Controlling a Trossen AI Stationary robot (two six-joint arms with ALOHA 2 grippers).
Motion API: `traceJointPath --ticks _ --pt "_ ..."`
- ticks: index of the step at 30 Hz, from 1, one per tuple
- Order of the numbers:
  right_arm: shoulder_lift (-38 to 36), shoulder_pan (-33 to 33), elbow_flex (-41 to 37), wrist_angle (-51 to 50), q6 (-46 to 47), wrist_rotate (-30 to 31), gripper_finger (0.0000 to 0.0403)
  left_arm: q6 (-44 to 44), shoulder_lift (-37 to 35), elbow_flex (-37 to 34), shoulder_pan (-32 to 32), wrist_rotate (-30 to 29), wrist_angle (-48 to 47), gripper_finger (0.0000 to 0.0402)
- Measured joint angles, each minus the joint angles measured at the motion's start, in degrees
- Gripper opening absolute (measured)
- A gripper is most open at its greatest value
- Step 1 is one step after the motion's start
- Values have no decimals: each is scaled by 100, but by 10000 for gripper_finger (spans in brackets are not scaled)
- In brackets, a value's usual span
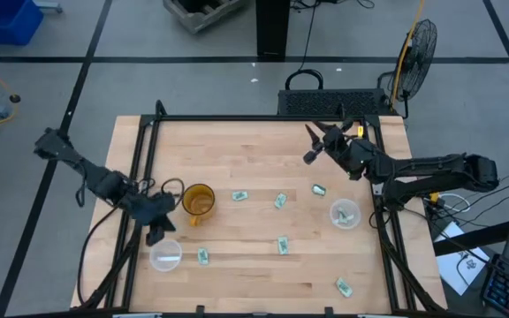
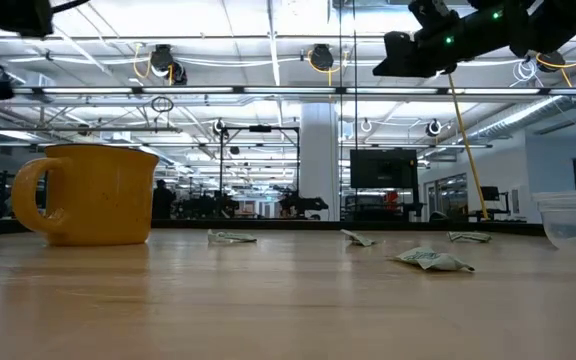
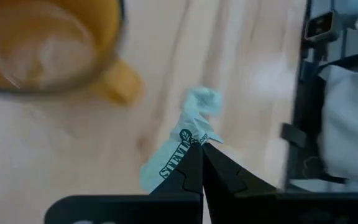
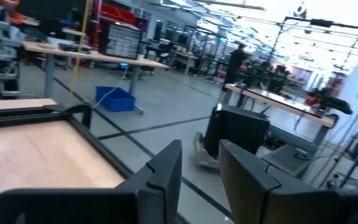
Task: Pick and place Stevia / Truvia into bins
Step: Put the stevia packet into the left transparent container
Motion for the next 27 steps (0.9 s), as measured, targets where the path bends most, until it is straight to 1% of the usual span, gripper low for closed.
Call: traceJointPath --ticks 3,6,8,11,15,20,24,27 --pt "0 -132 0 16 0 0 102 -1147 329 0 -553 38 12 2" --pt "0 -206 0 0 3 -1 102 -1942 792 0 -1056 75 74 2" --pt "0 -232 0 -28 44 -2 102 -2284 1136 0 -1341 71 291 2" --pt "0 -234 0 -68 136 -3 102 -2519 1621 0 -1620 -23 638 5" --pt "0 -233 0 -134 145 -4 102 -2822 2120 0 -1678 -91 1063 13" --pt "0 -232 0 -276 151 -4 102 -3172 2541 0 -1681 413 964 19" --pt "0 -232 0 -368 195 -5 102 -3453 2681 0 -1654 480 748 20" --pt "0 -230 0 -374 294 -36 102 -3466 2672 0 -1615 460 775 20"
